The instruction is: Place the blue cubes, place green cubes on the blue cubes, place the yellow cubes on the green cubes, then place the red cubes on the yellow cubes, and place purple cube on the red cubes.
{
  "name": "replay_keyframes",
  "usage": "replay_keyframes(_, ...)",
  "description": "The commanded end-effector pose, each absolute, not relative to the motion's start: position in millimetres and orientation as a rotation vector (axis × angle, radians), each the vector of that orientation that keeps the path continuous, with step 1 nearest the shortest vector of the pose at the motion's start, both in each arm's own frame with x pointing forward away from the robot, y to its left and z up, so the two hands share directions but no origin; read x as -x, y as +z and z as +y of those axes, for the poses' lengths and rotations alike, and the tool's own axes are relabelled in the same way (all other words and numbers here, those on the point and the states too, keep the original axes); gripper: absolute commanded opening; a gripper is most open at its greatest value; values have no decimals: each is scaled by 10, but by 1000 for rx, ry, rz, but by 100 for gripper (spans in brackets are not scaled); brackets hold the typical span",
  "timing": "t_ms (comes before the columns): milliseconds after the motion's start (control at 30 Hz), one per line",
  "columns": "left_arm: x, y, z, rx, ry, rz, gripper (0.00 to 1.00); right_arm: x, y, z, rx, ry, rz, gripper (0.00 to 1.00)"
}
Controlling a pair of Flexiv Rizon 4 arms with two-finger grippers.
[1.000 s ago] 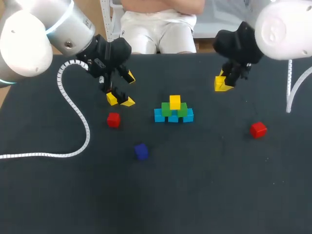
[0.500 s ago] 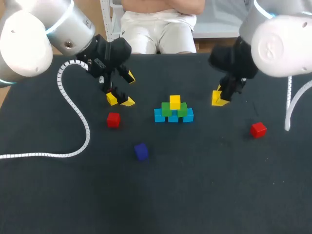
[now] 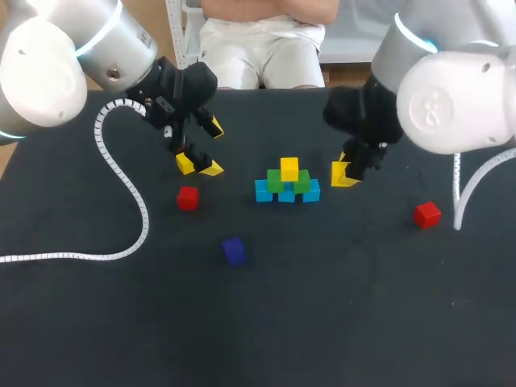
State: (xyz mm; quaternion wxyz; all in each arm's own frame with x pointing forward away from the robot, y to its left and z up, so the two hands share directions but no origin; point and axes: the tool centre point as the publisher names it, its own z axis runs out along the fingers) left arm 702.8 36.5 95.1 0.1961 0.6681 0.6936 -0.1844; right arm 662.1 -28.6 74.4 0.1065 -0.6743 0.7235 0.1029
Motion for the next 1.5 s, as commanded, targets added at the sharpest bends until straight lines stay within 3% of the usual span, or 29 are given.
replay_keyframes(33,-7035,955,364,-1874,-516,1945,100,-6638,759,-200,2001,298,2123,0)
replay_keyframes(533,-7035,955,364,-1874,-516,1945,100,-6729,772,50,2041,289,2098,0)
replay_keyframes(1500,-7035,955,364,-1874,-516,1945,100,-6838,616,84,2030,332,2109,0)
